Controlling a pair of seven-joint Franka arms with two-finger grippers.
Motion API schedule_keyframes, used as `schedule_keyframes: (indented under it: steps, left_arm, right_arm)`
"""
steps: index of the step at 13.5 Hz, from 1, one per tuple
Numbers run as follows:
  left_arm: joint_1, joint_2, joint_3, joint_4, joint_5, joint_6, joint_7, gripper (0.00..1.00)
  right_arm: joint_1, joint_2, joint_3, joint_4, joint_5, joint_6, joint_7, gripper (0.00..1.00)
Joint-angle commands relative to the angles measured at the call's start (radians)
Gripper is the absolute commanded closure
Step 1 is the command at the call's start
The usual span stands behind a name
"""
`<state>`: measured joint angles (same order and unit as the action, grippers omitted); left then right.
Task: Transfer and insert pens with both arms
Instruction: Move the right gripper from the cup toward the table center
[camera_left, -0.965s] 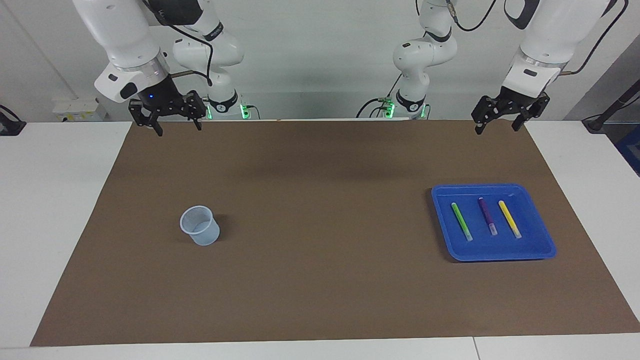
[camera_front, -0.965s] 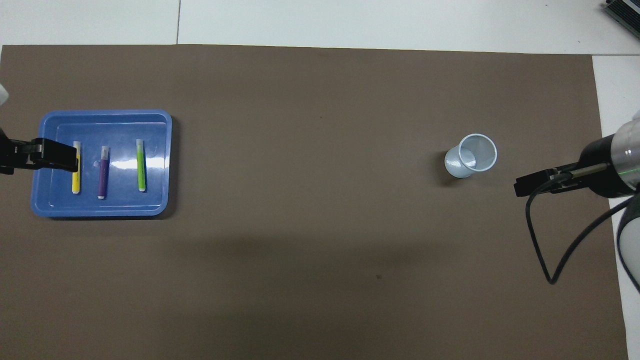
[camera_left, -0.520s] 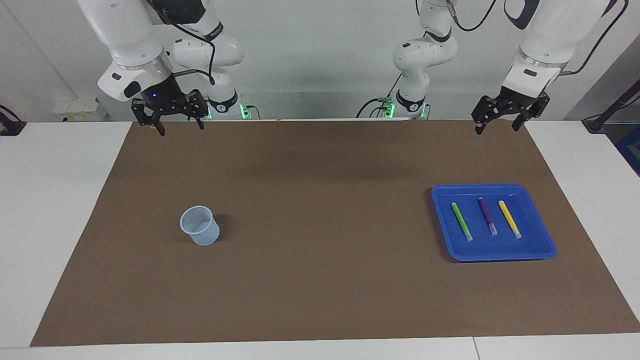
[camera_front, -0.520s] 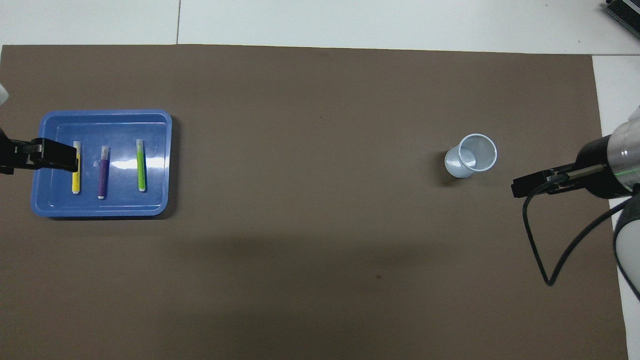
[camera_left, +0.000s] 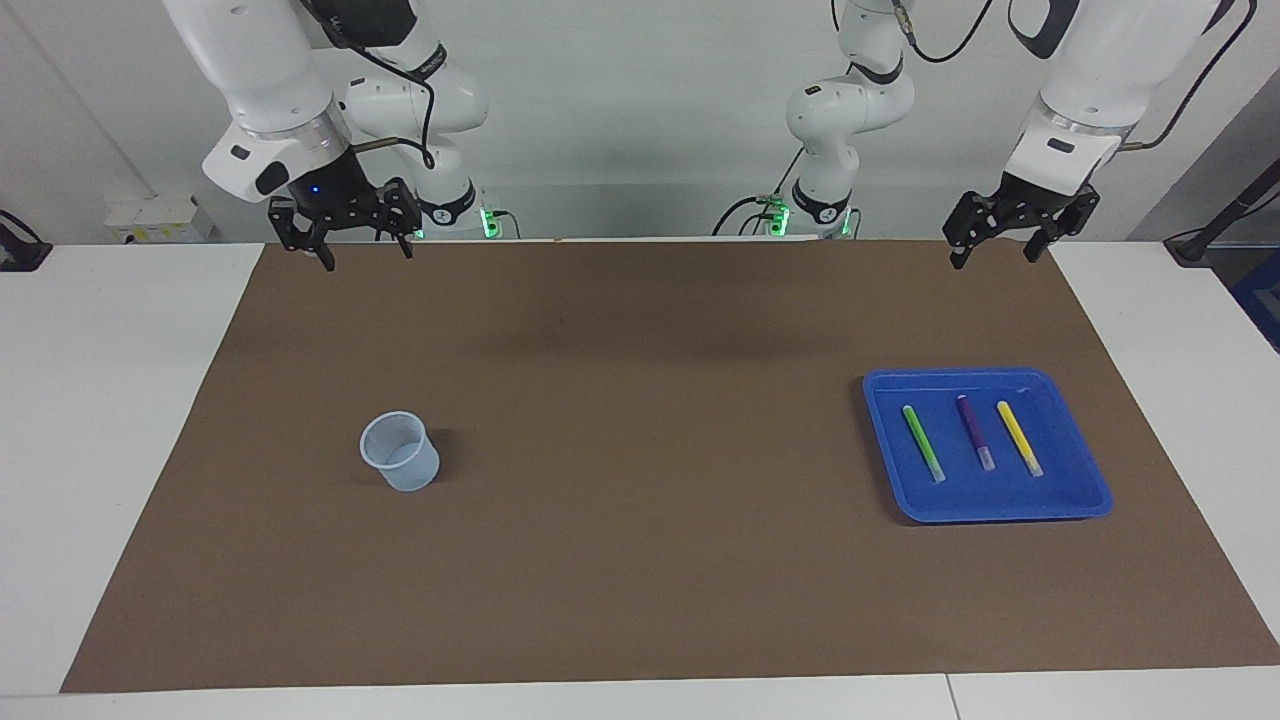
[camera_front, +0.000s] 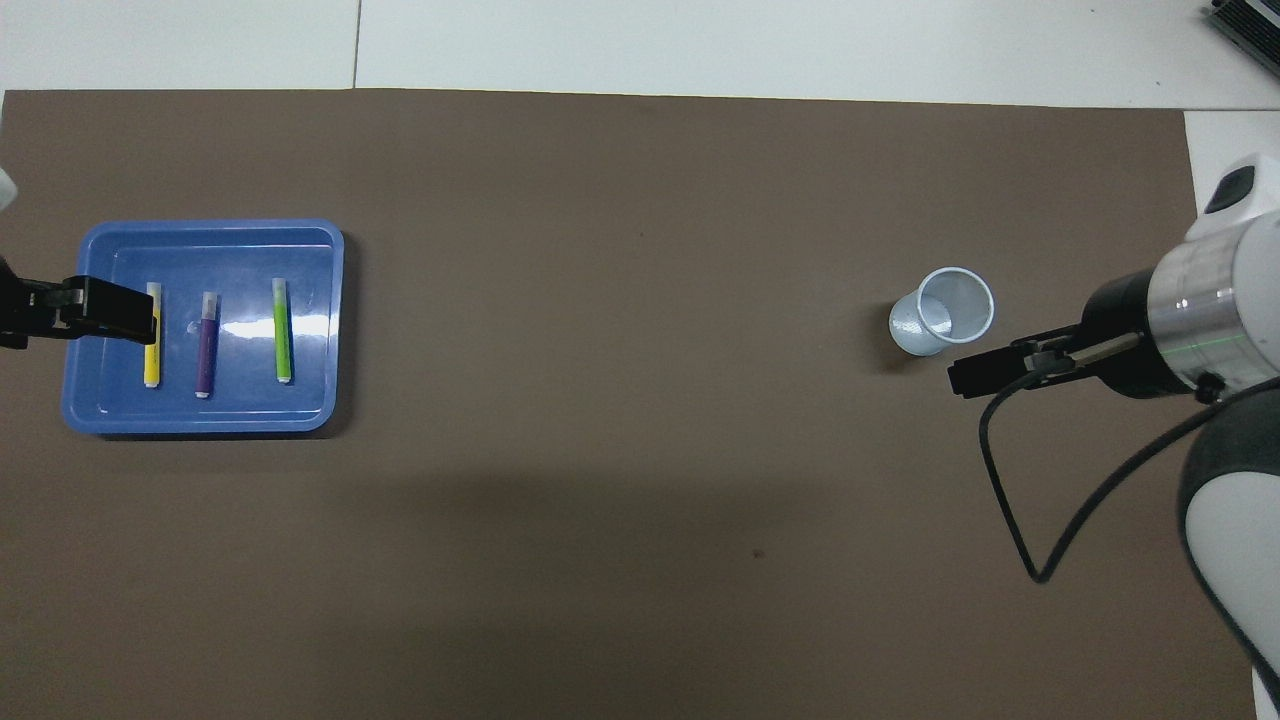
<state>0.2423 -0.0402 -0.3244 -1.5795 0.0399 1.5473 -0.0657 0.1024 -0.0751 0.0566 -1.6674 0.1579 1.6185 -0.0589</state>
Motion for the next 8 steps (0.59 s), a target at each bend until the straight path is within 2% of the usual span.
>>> schedule_keyframes:
  steps: [1,8]
  left_arm:
    - [0.005,-0.032,0.004,-0.031,-0.014,-0.003,0.006,0.00]
    - [0.002,-0.032,0.005,-0.031,-0.014,-0.001,0.004,0.00]
  right_arm:
    - [0.028,-0.009,0.014,-0.011,0.073,0.050,0.092,0.00]
    - [0.163,0.017,0.017,-0.023,0.155,0.210,0.355,0.00]
